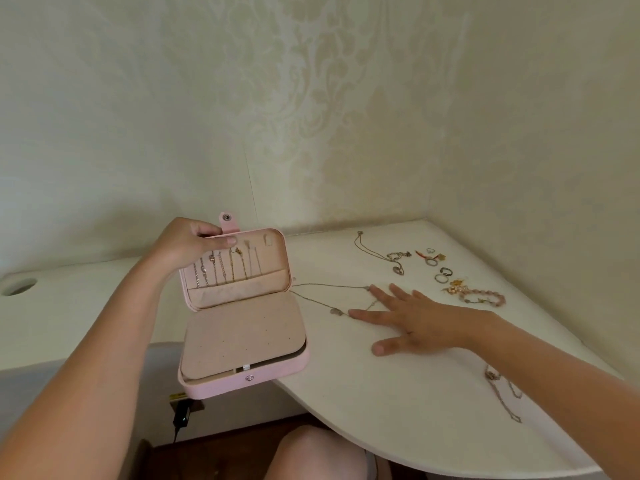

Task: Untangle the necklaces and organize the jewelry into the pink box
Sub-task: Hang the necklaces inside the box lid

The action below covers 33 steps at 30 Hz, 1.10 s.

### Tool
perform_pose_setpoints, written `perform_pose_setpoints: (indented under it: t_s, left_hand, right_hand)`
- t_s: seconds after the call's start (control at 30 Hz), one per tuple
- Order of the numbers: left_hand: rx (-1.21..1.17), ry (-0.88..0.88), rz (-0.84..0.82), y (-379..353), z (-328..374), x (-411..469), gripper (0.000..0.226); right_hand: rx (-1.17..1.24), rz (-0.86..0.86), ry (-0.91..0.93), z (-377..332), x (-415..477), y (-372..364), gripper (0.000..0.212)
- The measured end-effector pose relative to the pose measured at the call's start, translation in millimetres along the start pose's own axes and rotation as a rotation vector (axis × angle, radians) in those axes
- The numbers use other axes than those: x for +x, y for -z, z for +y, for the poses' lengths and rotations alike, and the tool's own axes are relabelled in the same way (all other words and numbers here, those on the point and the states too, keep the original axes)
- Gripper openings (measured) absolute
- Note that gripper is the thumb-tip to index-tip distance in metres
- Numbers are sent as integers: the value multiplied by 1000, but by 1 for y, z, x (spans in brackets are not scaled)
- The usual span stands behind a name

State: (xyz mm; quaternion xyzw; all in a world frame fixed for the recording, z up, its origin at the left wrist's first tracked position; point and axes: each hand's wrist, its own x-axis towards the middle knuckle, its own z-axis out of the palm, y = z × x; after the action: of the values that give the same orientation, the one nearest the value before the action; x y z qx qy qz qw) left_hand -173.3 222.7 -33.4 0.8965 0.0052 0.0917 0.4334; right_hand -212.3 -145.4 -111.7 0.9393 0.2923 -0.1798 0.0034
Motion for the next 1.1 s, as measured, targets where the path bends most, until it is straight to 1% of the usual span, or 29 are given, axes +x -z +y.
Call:
perform_pose_setpoints:
  t_s: [0.13,0.2,0.27,0.33,0.4,0.47,0.57,0.63,0.73,0.87,0.93,0.97,1.03,1.07,1.1]
  left_hand:
    - [-7,3,-17,-7,2,1,7]
    - [-5,0,-22,-10,3,2,4]
    - [-9,0,-18,-12,1,4,4]
    - [0,0,-16,-12,-1,7,6]
    - [12,11,-21,-12,-5,10,12]
    - [14,24,-23,-13,-8,12,18]
    - [1,27,-11,-16,-8,14,23]
    - [5,20,-1,-18,-6,16,22]
    - [10,12,-1,-20,-1,18,18]
    - [92,10,-7,-21,1,23,18]
    - [142,6,-15,-21,1,24,17]
    - [160,1,-17,-21,1,25,18]
    - [207,-12,-11,-22,2,26,18]
    - [234,-19,-4,-22,3,25,18]
    - [257,-26,5,-23,3,25,18]
  right_hand:
    - [84,-90,-32,9,-17,6,73]
    - [151,-101,-46,8,-19,15,72]
    - [256,-11,-64,7,-18,27,64]
    - [356,163,-65,9,-10,37,49]
    - [386,286,-57,9,5,47,36]
    - [413,330,-55,5,27,56,28]
    - [473,353,-52,-13,66,62,23]
    - [464,362,-48,-29,89,60,25]
    - [453,316,-67,-43,115,53,28]
    - [365,222,-100,-49,126,54,32]
    - [361,200,-84,-47,121,57,31]
    - [423,202,-59,-44,118,60,27]
    - [720,206,7,-38,110,69,13]
    - [865,212,46,-35,105,76,10]
    - [959,219,84,-32,100,85,9]
